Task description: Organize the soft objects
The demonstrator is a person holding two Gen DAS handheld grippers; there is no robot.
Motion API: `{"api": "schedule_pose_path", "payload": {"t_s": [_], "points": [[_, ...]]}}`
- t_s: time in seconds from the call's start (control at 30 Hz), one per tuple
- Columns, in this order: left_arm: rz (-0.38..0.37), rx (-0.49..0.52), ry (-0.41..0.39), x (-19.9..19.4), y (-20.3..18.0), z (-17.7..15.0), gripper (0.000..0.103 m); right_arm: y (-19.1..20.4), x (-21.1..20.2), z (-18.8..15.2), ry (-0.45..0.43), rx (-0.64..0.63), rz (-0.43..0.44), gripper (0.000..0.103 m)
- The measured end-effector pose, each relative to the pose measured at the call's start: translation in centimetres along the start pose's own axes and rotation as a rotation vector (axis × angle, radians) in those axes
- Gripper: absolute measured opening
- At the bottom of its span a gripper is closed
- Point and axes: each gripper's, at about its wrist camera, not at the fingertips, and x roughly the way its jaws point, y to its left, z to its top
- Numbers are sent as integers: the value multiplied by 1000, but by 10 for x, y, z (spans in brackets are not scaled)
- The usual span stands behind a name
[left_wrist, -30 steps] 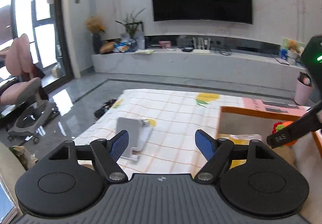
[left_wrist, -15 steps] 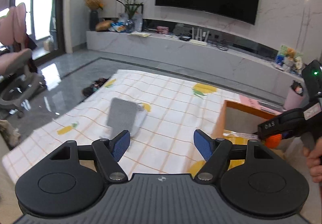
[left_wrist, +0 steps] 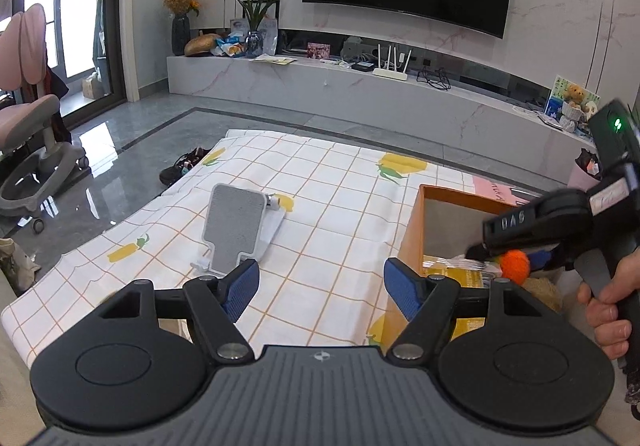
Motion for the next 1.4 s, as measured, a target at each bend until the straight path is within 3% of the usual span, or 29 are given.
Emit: {"api": "schedule_pose_path", "payload": {"t_s": [0.23, 0.4, 0.53, 0.63, 0.7, 0.83, 0.97, 1.1, 1.17, 1.23, 1.3, 1.4], "points": [[-19, 18, -60, -20, -8, 3, 87, 14, -48, 0, -52, -101, -19, 72], [-17, 106, -98, -49, -22, 9, 89, 16, -85, -12, -101, -130, -47, 76], [-39, 156, -178, -87, -33, 11, 90, 20, -149, -48, -270, -213, -130, 81], [-99, 149, -197, -113, -40, 10, 86, 15, -192, -85, -391, -216, -126, 84], [-142, 142, -213, -130, -46, 9, 86, 9, -217, -107, -425, -181, -115, 84], [-148, 190, -346, -172, -67, -3, 87, 1, -263, -153, -477, -170, -144, 87], [-273, 143, -368, -202, -82, -21, 93, 2, -300, -215, -576, -267, -245, 91], [-330, 86, -297, -212, -93, -47, 93, -17, -322, -270, -620, -219, -263, 92], [-357, 121, -257, -213, -98, -63, 93, -30, -329, -292, -629, -180, -239, 92], [-362, 179, -288, -217, -100, -81, 93, -42, -330, -311, -614, -162, -230, 93], [-319, 221, -310, -218, -106, -99, 93, -50, -326, -330, -603, -148, -252, 93], [-308, 231, -316, -221, -113, -123, 94, -63, -320, -354, -600, -108, -261, 93]]}}
